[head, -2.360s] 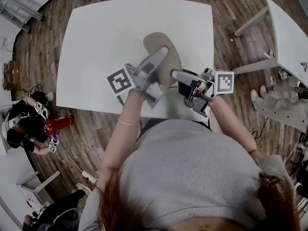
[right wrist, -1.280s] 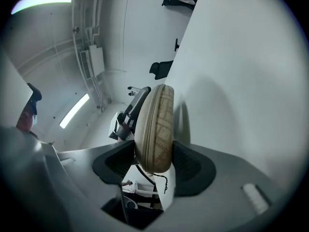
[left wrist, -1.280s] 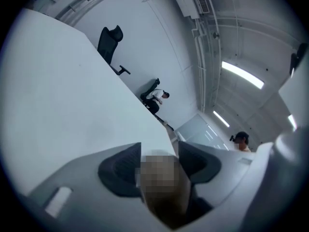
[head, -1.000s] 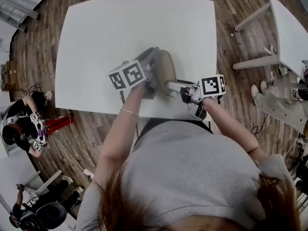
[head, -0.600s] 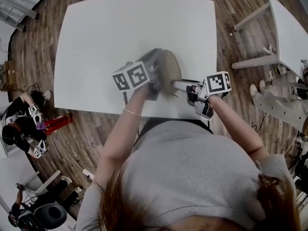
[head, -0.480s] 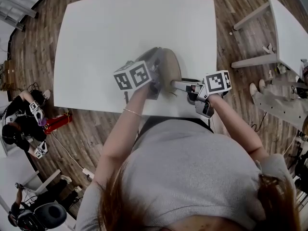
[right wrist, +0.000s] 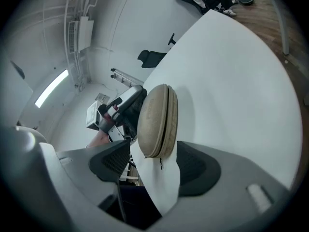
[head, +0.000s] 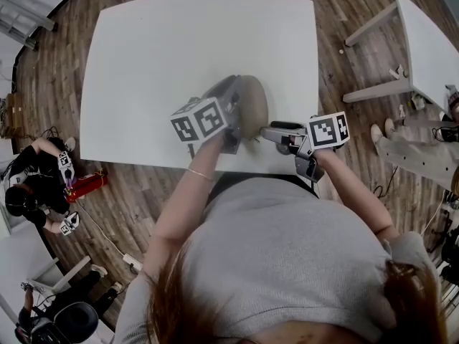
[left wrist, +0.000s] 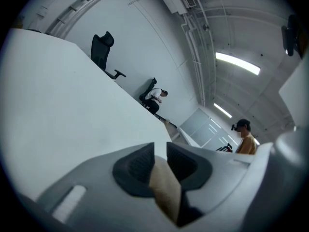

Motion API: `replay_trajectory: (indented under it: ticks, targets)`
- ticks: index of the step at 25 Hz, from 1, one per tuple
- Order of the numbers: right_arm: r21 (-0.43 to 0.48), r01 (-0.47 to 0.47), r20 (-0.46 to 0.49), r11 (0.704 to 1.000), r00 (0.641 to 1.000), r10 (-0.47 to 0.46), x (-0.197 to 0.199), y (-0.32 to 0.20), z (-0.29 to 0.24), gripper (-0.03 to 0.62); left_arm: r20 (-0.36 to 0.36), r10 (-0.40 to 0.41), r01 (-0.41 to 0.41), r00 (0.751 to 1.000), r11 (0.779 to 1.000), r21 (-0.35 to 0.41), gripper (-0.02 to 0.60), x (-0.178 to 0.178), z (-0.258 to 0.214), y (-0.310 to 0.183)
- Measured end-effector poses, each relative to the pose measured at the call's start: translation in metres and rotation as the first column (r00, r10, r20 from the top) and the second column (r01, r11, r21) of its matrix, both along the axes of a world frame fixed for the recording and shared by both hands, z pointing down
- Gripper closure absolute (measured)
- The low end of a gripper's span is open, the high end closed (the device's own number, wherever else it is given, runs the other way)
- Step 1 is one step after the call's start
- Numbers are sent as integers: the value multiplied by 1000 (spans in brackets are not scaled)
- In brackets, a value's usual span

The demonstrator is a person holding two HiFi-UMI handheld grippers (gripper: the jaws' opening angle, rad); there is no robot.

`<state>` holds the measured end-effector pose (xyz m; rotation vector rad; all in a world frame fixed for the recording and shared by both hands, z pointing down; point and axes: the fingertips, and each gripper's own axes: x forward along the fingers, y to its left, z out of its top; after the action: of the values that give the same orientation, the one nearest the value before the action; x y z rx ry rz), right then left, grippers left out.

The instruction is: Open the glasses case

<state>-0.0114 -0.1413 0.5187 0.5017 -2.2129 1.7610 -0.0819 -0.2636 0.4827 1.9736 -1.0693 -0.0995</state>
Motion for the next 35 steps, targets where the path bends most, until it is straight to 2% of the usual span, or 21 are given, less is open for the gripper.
replay_trajectory:
  ticks: [3, 5, 7, 8, 11, 13, 16, 20, 24, 25, 27, 32, 35]
  targets:
    - [106, -38, -13, 994, 999, 40, 14, -11, -19, 299, 19, -32, 32, 999, 999, 22, 502, 0, -10, 7]
    - [251, -86, -37, 964, 994, 99, 21, -28, -42, 302, 56, -74, 71, 996, 996, 47, 502, -4, -20, 13]
    - [414, -113, -64, 904, 986, 152, 18, -45, -64, 326, 74, -123, 117, 990, 990, 80, 520, -10, -32, 14]
    - [487, -116, -76, 866, 982, 174, 12, -52, -74, 348, 77, -150, 142, 986, 984, 103, 549, -14, -39, 15]
    - [652, -113, -107, 750, 965, 239, -4, -67, -96, 466, 129, -216, 189, 968, 962, 197, 575, -24, -62, 18]
    - [702, -130, -92, 700, 958, 270, -14, -73, -108, 516, 165, -236, 191, 958, 949, 250, 578, -26, -76, 19]
    - [737, -168, -47, 654, 954, 297, -27, -77, -125, 588, 182, -243, 186, 953, 941, 282, 578, -28, -89, 24]
    - [806, -157, -46, 571, 945, 325, -37, -81, -141, 591, 236, -232, 144, 944, 930, 338, 580, -24, -97, 28]
    - [884, -118, -55, 452, 934, 352, -43, -77, -155, 591, 302, -238, 84, 923, 892, 444, 580, -19, -108, 36]
    - [895, -112, -55, 432, 933, 356, -45, -76, -158, 591, 312, -237, 72, 920, 885, 461, 580, -18, -110, 38]
    - [903, -117, -47, 413, 929, 366, -47, -73, -161, 591, 326, -233, 52, 916, 876, 479, 580, -16, -113, 42]
    - [905, -144, -27, 401, 920, 392, -47, -61, -168, 591, 353, -233, 27, 906, 865, 502, 580, -14, -118, 55]
    - [912, -150, -17, 381, 916, 401, -42, -51, -177, 591, 354, -249, 23, 902, 844, 535, 580, -8, -128, 65]
